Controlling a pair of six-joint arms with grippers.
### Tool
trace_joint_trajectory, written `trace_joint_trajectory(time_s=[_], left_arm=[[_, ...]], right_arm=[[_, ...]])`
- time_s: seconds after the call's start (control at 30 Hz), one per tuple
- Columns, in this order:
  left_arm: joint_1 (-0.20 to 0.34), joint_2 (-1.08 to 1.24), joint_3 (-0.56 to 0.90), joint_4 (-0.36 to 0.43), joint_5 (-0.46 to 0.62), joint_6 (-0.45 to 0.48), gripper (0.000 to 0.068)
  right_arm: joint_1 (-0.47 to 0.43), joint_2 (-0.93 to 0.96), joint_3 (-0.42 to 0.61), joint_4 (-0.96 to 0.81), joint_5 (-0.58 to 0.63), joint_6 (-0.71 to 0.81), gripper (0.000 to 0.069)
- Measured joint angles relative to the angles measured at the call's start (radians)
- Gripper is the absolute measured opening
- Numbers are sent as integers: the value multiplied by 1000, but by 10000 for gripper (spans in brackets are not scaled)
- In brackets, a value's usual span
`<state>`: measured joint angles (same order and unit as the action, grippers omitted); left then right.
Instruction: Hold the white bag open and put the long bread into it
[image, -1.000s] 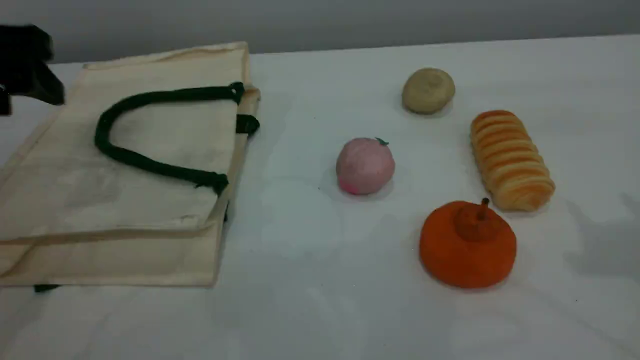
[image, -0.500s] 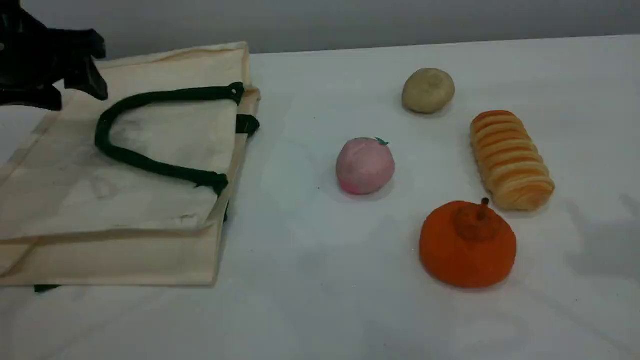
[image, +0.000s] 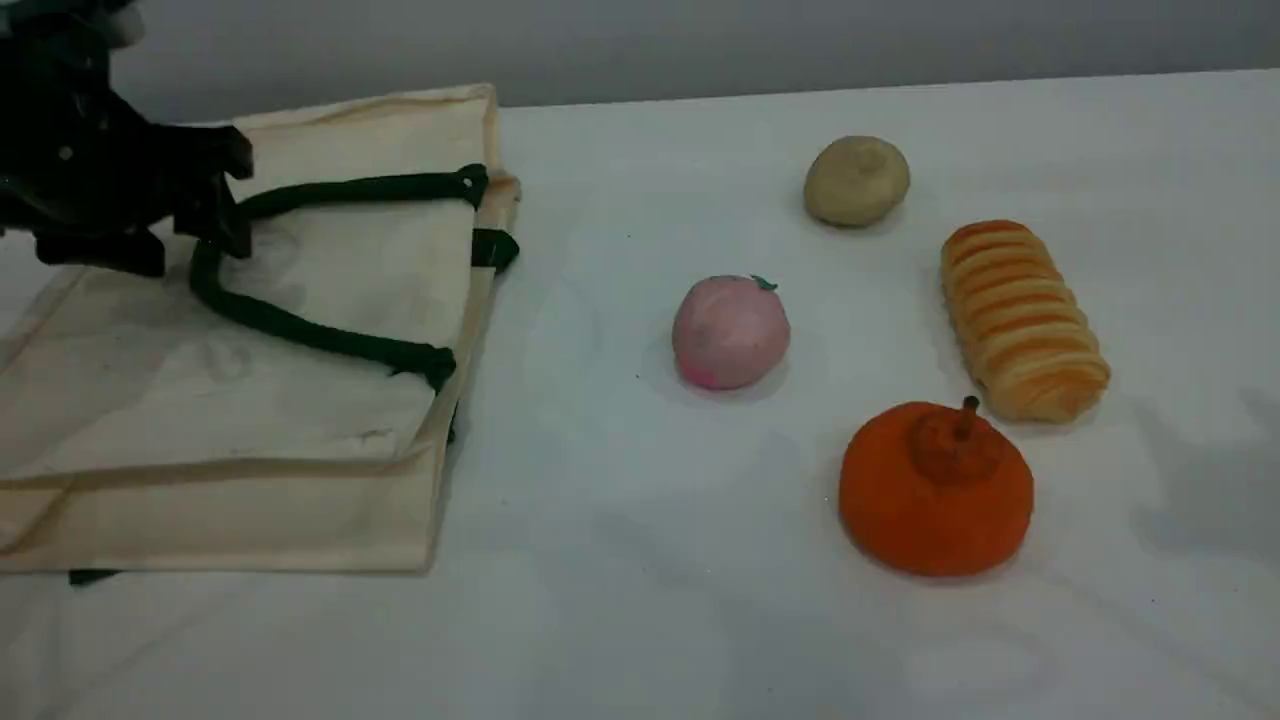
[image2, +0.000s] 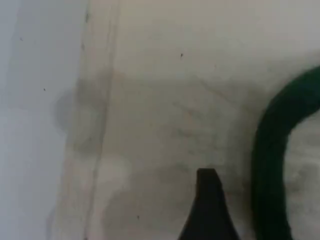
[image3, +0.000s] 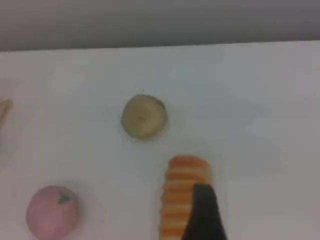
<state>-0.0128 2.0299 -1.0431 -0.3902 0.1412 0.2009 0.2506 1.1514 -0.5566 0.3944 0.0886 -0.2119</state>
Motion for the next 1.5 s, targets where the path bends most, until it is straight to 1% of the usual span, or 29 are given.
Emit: trace_joint_trajectory(time_s=[0.27,0.47,0.57,0.63,0.67,0.73,0.83,0.87,0.9,0.97,1.07,1.2,1.27,1.4,1.5], left_arm=[[0,65,-8,-2,-8,0,487],[0,95,-8,-6,-38,-5,487],[0,108,-8,-6,-46,-18,473],[0,113,-8,-6,-47,-22,440],[0,116,-8,-6,-47,-26,410],[0,122,-9,-7,-48,-26,328],[-1,127,-9,-9,-48,-27,161],[-1,127,-9,-10,-48,-28,115],[-1,127,-9,-10,-48,-28,86],[-1,127,-14,-10,-37,-28,86],[0,128,-51,-4,38,-20,86],[-1,94,-131,-1,235,39,86],[-3,62,-191,-3,300,75,86],[-18,-13,-308,-1,486,129,86],[-28,-76,-394,-1,578,153,86]], right_arm=[[0,0,0,0,0,-2,470],[0,0,0,0,0,-3,470],[0,0,0,0,0,-3,470],[0,0,0,0,0,-3,470],[0,0,0,0,0,-3,470],[0,0,0,0,0,-3,470],[0,0,0,0,0,-3,470],[0,0,0,0,0,-3,470],[0,0,0,0,0,-3,470],[0,0,0,0,14,-3,470],[0,16,0,0,26,-3,470],[0,65,0,0,36,-3,470],[0,98,0,0,35,-3,470],[0,167,0,4,3,-3,470],[0,214,0,7,-8,-3,470]])
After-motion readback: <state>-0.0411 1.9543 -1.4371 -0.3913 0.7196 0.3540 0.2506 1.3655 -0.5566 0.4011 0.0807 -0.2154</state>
